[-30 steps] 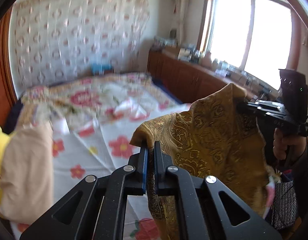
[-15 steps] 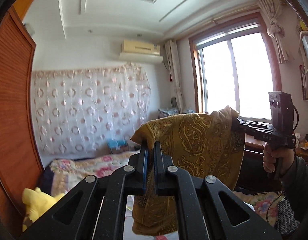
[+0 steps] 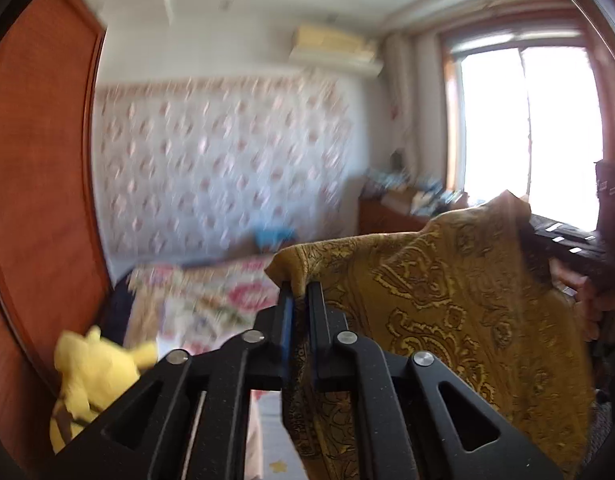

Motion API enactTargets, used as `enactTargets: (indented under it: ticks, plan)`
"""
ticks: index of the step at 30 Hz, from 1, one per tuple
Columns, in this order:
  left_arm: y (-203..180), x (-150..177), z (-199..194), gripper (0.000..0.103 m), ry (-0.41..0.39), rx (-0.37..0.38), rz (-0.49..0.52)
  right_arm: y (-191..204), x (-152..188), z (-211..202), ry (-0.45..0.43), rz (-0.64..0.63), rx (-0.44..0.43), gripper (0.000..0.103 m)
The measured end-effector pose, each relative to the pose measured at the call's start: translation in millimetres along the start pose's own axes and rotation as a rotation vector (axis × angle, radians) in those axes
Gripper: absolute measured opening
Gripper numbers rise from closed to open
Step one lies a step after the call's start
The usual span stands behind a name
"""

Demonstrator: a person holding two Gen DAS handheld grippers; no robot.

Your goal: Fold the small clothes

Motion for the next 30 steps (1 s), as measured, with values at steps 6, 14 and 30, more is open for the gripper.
enactTargets:
  ticks: [6,14,30]
  plan:
    - [63,122,115,0.033,0.316,-0.11,-0.031,-32,136,144,0.461,0.113,0.046,0.03]
    - [70,190,64,0.057,0.375,-0.094,-0.068,-23,189,118,0.499,0.14,0.01,0.03]
    - [28,270,-28,0.057,0.414,-0.008,-0.158,57,253,15,0.522,0.182,-0.112,0.03]
Point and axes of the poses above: each gripper's, at about its wrist camera, not at the fingertips, and z roughly the way its jaws point, y to its left, x to its underside, the point moved 9 cm from there along z, roughly the way its jaws point, and after that the axes turned 14 degrees about -z, right-handed, at the moved point
